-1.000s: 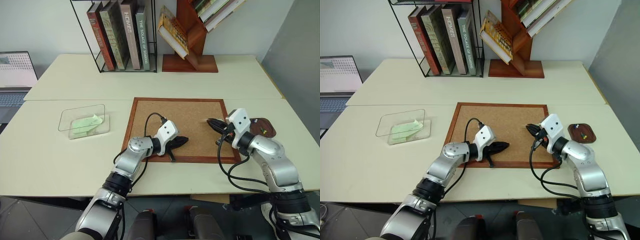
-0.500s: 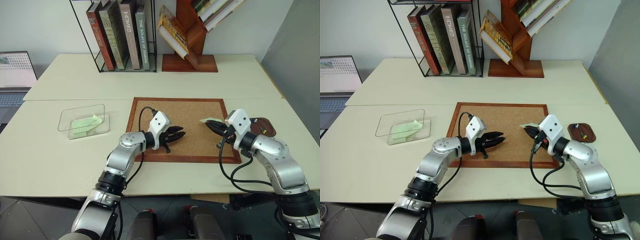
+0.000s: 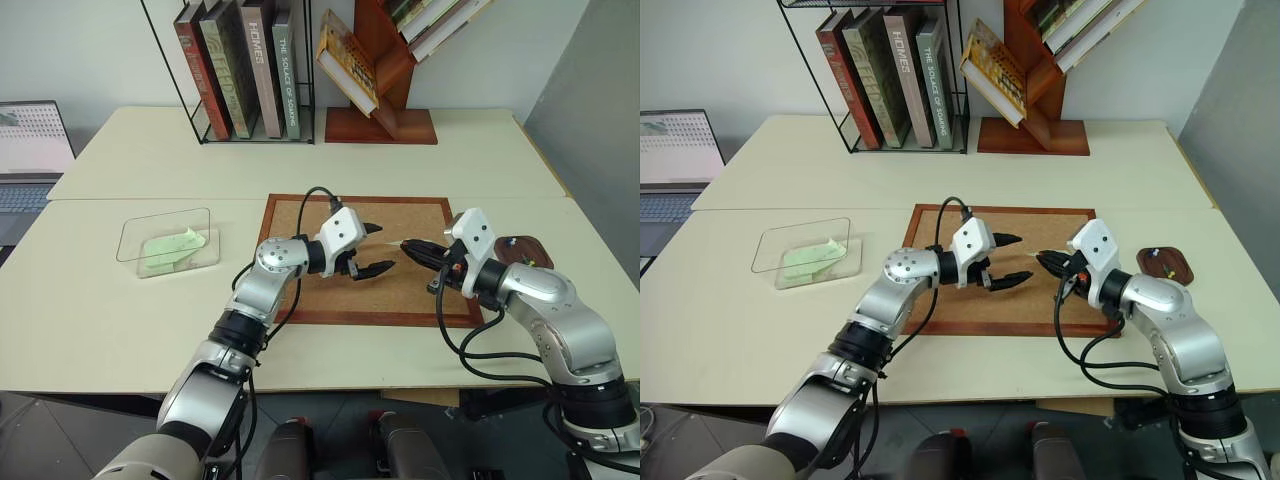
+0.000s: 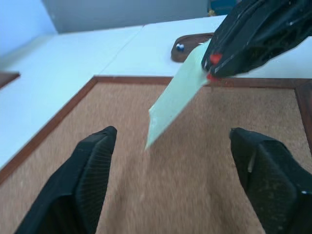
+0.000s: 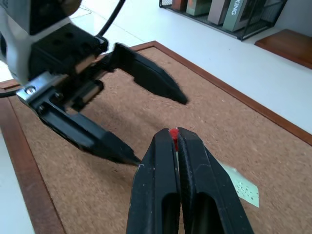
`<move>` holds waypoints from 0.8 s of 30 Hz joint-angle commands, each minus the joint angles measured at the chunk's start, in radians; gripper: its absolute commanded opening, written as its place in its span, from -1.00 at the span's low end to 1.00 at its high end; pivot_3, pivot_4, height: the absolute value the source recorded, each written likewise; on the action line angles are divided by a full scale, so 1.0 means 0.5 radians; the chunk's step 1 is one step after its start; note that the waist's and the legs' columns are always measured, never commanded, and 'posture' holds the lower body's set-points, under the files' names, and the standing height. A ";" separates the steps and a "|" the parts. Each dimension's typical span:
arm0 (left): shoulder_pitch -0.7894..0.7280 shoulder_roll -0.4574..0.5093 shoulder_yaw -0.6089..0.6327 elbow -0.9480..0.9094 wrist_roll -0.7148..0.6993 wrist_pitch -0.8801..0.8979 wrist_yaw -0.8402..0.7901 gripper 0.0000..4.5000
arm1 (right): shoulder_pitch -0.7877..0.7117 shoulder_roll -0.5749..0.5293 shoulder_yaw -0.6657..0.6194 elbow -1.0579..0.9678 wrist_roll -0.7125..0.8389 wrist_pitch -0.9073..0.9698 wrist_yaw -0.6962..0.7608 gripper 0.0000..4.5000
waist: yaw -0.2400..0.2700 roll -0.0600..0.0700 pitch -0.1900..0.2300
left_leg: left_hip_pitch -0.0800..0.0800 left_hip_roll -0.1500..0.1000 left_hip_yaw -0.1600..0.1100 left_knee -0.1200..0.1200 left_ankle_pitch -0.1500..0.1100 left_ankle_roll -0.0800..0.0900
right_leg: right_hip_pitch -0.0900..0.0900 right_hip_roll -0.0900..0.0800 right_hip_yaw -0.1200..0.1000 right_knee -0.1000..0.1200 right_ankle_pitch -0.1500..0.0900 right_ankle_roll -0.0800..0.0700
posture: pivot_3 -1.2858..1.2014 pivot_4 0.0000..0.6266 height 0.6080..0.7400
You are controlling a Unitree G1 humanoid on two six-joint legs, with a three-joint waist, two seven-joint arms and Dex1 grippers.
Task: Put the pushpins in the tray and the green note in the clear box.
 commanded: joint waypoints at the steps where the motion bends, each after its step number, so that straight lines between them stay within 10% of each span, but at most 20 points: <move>1: -0.139 -0.076 -0.024 0.223 0.069 -0.197 0.035 0.73 | -0.061 0.006 -0.035 -0.120 0.081 0.095 -0.026 -1.00 | 0.000 0.000 0.000 | 0.000 0.000 -0.001 0.000 0.000 0.000 | 0.000 0.000 -0.001 0.000 0.000 0.000 | 0.03 -0.52 1.00; 6: -0.246 -0.143 -0.016 0.459 0.109 -0.345 0.053 0.73 | -0.086 0.018 -0.038 -0.153 0.124 0.169 -0.050 -1.00 | -0.001 -0.001 0.000 | -0.001 0.000 -0.001 0.000 0.000 0.000 | -0.001 0.000 -0.001 0.000 0.000 0.000 | 0.03 -0.52 1.00; 24: -0.267 -0.165 0.028 0.601 0.075 -0.424 -0.044 -0.76 | -0.108 0.017 -0.027 -0.163 0.162 0.202 -0.087 -1.00 | -0.002 -0.001 0.001 | -0.001 0.000 -0.001 0.000 0.000 0.000 | -0.001 0.000 -0.001 0.000 0.000 0.000 | 0.03 -0.52 1.00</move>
